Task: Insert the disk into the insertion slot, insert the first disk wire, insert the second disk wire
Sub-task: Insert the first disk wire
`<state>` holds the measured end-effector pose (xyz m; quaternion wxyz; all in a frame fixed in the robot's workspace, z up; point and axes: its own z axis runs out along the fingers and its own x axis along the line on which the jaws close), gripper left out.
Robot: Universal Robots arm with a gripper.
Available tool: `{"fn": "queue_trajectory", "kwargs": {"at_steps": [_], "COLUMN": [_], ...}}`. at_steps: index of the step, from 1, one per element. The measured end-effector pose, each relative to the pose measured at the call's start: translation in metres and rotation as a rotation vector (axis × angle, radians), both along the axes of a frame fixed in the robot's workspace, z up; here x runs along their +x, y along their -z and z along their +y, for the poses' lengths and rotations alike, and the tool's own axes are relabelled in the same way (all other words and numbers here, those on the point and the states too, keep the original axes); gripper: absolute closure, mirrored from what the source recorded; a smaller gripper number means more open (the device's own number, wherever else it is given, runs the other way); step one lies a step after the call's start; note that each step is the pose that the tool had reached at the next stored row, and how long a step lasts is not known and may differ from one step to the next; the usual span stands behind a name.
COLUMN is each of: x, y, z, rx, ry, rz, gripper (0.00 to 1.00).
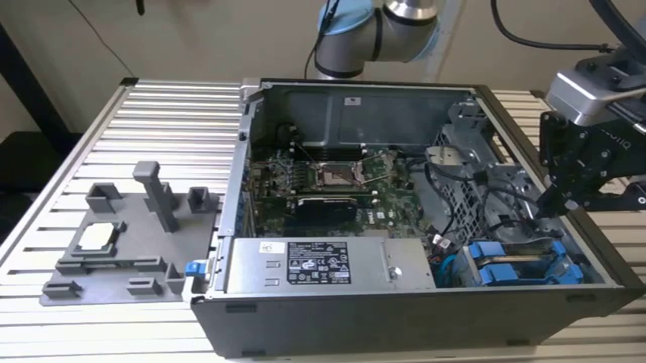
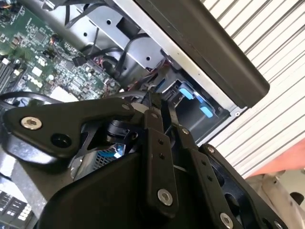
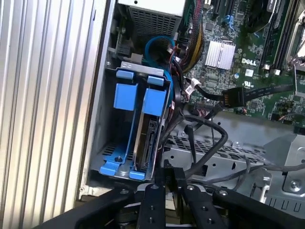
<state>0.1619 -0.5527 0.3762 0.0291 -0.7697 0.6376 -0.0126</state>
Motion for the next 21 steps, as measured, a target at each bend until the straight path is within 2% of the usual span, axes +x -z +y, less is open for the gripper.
{"fn": "queue_trajectory", "kwargs": {"at_steps": [3, 7, 13, 21], "x": [-0.0038, -0.0053, -0.006, -0.0061], "y": [0.0009, 0.0041, 0.0126, 0.0197], "z": [-0.0046, -0.0063, -0.0074, -0.0074], "rx": [0.0001, -0.0012, -0.0017, -0.0035], "ry": [0.0, 0.001, 0.014, 0.126], "rz": [-0.0024, -0.0043, -0.0247, -0.0264], "gripper": [0.81, 0.81, 0.81, 0.81]}}
